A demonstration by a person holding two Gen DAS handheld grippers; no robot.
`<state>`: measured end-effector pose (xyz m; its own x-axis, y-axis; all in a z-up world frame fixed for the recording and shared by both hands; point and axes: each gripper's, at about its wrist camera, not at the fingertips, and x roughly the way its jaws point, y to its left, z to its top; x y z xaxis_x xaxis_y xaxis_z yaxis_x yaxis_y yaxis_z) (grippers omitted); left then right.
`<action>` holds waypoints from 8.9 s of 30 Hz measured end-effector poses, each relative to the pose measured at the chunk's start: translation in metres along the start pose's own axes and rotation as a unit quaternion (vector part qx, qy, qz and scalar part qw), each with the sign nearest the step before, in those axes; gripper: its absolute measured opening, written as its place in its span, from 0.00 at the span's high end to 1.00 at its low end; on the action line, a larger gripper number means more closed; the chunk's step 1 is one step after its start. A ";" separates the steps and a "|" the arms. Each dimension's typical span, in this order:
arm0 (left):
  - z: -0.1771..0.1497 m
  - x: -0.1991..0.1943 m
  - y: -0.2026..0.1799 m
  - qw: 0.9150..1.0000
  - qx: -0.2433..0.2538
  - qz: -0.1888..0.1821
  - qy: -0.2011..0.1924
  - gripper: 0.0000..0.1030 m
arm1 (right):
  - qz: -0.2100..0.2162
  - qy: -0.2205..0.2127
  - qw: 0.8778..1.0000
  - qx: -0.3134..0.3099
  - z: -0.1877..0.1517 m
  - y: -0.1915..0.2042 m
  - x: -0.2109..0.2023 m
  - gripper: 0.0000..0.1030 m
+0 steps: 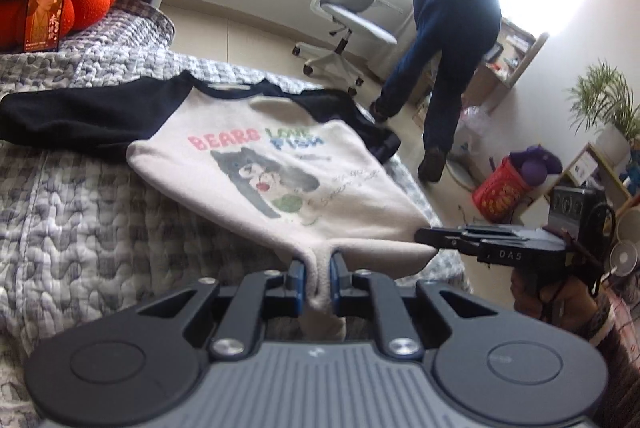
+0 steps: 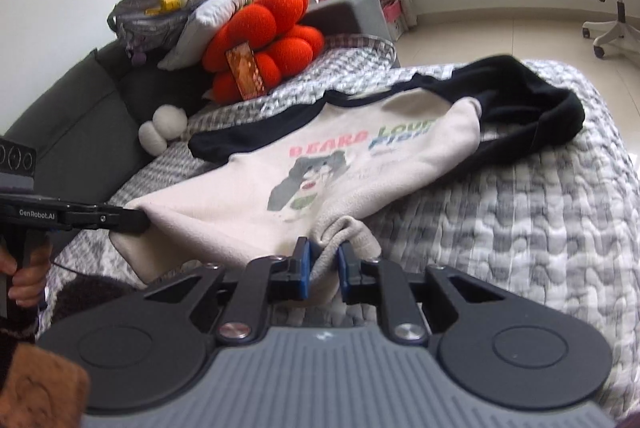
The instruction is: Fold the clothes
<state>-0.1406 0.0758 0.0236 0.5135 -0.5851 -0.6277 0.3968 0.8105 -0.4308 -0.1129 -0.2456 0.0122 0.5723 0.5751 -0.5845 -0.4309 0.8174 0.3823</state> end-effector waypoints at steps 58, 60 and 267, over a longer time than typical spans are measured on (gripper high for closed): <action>0.170 0.169 0.176 0.973 0.066 0.218 -0.022 0.30 | -0.167 -0.047 0.980 -0.099 0.168 -0.150 0.171 0.48; 0.168 0.179 0.179 0.971 0.071 0.226 -0.024 0.29 | -0.173 -0.043 0.977 -0.119 0.171 -0.153 0.184 0.48; 0.215 0.193 0.184 0.983 0.090 0.152 -0.039 0.24 | -0.232 -0.060 0.970 -0.044 0.165 -0.192 0.123 0.45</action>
<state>0.1951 0.1055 -0.0374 0.6831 -0.3218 -0.6556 0.3403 0.9345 -0.1041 0.1549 -0.3268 -0.0152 0.7930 0.1510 -0.5903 -0.1628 0.9861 0.0335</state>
